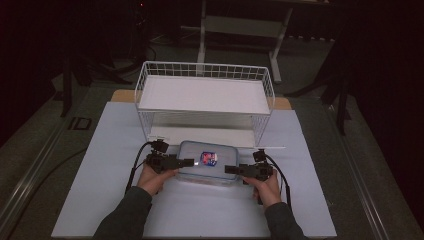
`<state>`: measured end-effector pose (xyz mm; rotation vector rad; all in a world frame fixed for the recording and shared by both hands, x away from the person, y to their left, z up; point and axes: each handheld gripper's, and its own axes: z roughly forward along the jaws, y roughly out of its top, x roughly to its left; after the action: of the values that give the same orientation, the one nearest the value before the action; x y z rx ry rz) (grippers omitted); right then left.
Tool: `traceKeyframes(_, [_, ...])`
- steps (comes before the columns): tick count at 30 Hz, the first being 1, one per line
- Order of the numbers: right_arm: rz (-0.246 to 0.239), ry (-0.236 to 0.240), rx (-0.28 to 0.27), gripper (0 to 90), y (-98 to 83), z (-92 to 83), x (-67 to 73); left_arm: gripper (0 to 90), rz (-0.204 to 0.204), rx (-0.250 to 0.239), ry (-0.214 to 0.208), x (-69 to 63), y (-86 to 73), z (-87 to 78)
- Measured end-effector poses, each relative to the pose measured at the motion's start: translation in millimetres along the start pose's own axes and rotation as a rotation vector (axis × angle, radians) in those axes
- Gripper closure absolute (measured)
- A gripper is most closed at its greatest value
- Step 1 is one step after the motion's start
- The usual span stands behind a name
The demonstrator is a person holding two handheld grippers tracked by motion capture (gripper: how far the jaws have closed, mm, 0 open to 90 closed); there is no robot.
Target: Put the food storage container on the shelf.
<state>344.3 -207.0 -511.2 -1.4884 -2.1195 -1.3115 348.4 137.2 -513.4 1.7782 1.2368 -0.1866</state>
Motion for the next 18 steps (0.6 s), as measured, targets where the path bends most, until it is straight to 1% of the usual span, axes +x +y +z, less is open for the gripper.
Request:
traceKeyframes(2, [0.002,0.003,0.003,22.1,0.0,-0.1,-0.2,19.6,-0.002,-0.001,0.003,-0.4,0.0,-0.9])
traceKeyframes(3, [0.0,0.01,0.004,22.8,-0.4,-0.3,-0.8,19.6,-0.011,-0.004,0.003,-0.7,-0.4,-2.8])
traceKeyframes(6, [-0.02,0.022,-0.005,25.6,-2.5,-3.6,-1.2,22.8,-0.011,-0.017,0.008,-3.5,-2.9,-5.4])
traceKeyframes(9, [-0.039,0.029,-0.024,30.2,-5.5,-7.4,-0.7,23.9,0.016,-0.034,0.026,-9.2,-8.0,-9.6])
traceKeyframes(10, [-0.044,0.037,-0.033,32.5,-6.8,-9.4,-0.9,24.6,0.019,-0.043,0.034,-11.5,-9.8,-11.6])
traceKeyframes(11, [-0.047,0.043,-0.039,34.6,-7.9,-11.4,-0.8,26.3,0.016,-0.049,0.036,-12.7,-11.6,-14.6])
traceKeyframes(15, [-0.073,0.056,-0.056,41.9,-12.0,-18.5,2.6,33.6,0.035,-0.063,0.034,-18.0,-19.6,-25.5])
traceKeyframes(18, [-0.086,0.06,-0.071,44.7,-14.4,-21.1,5.0,38.0,0.043,-0.065,0.028,-20.0,-25.3,-32.5])
